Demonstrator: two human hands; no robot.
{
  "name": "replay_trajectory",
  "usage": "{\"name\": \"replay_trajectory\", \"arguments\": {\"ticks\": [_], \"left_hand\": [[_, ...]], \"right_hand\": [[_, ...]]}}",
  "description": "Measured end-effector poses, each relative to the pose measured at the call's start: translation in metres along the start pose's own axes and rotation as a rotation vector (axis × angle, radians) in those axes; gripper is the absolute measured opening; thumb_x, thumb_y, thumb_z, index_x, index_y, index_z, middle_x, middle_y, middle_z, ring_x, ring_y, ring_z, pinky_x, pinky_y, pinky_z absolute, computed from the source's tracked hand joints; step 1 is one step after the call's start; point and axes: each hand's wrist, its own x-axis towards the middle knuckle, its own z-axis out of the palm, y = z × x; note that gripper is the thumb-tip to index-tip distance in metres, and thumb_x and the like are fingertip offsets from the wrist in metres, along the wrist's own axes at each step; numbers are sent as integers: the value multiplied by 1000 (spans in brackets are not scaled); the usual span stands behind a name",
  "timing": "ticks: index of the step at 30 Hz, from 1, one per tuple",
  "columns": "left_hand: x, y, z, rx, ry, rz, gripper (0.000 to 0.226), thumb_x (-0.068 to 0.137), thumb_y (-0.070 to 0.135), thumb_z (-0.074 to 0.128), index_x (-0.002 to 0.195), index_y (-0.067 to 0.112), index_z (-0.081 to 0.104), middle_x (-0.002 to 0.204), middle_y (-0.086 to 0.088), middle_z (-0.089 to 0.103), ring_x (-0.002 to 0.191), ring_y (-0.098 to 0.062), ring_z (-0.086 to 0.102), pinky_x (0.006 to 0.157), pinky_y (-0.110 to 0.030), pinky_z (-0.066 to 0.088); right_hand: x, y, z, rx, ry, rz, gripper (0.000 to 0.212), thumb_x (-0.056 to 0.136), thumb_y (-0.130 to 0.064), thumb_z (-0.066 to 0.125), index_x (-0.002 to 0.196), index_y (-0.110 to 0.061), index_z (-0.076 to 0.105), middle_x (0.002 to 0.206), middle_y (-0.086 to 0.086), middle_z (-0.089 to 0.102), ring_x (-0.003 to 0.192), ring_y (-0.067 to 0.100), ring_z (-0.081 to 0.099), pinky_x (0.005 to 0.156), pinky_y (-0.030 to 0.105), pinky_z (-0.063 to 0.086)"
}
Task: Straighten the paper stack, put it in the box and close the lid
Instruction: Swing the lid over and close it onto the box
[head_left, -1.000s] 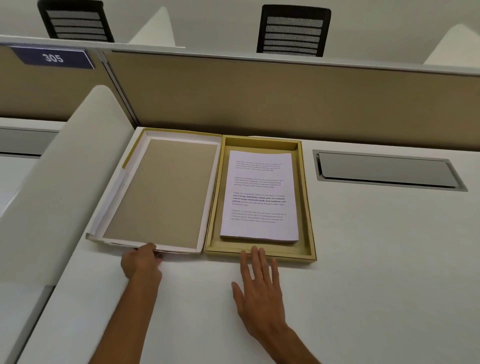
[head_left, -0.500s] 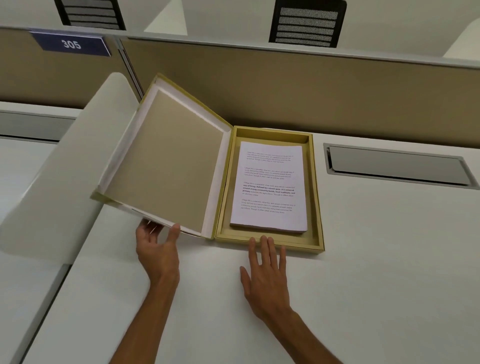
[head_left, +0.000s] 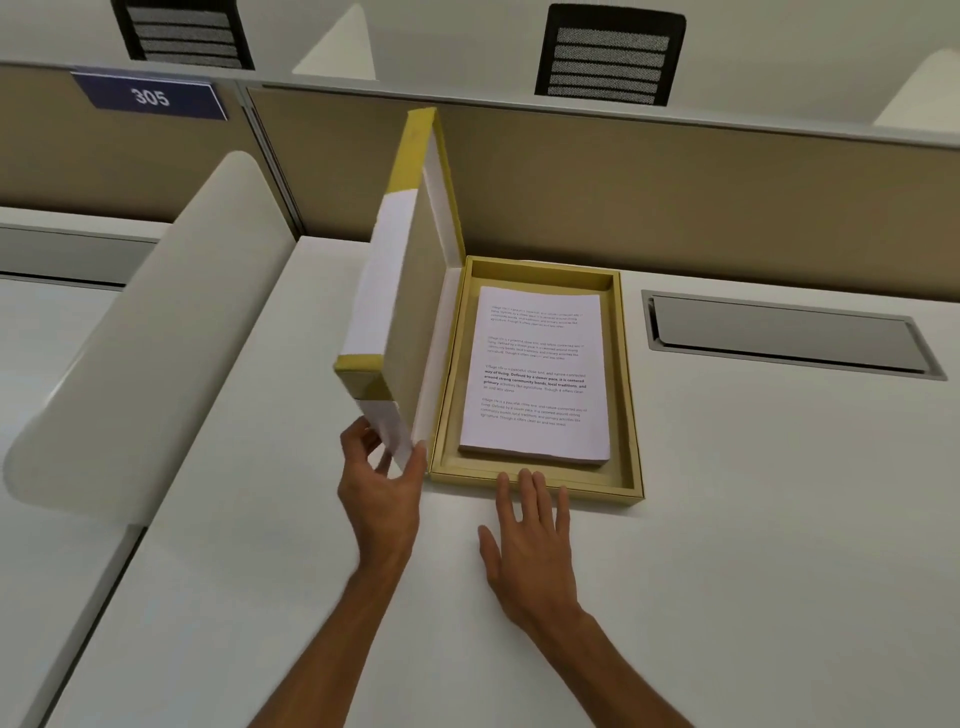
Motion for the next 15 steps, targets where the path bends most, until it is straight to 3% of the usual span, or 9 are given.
{"name": "replay_trajectory", "arguments": {"ticks": [1,3,6,11,15], "left_hand": [[-1,1,2,36,-14,27,63,78,12,83,132,14,52,132,-10,64,111,-20,64,82,-12,53],[-4,1,6,128,-58,78,60,79,18,82,133,13,54,131,-9,64,112,-26,66,89,-31,58],[-7,2,11,284,-117,149,62,81,29,79,135,15,53,127,-8,67,109,-30,68,90,-47,59],[-10,-2,24,583,-194,502,61,73,26,86,127,7,64,114,-11,73,98,-29,72,75,-39,63],[-14,-10,33,770,-256,731,58,72,26,84,126,11,68,115,-7,74,102,-24,72,71,-37,63]], "right_hand": [[0,0,0,-1,10,-1,66,93,-52,56,145,-12,52,149,17,50,139,36,45,114,51,11],[0,1,0,-4,25,-9,69,89,-52,63,144,-12,53,149,17,51,139,35,46,114,50,10],[0,2,-2,-4,28,-19,68,93,-52,57,147,-12,49,153,17,45,142,35,40,114,52,9],[-2,8,-4,22,21,-47,63,101,-49,38,152,-13,39,158,16,36,149,32,28,116,54,8],[-2,13,-3,41,71,-71,59,98,-45,47,148,-14,46,152,13,48,145,31,38,118,58,26]]}}
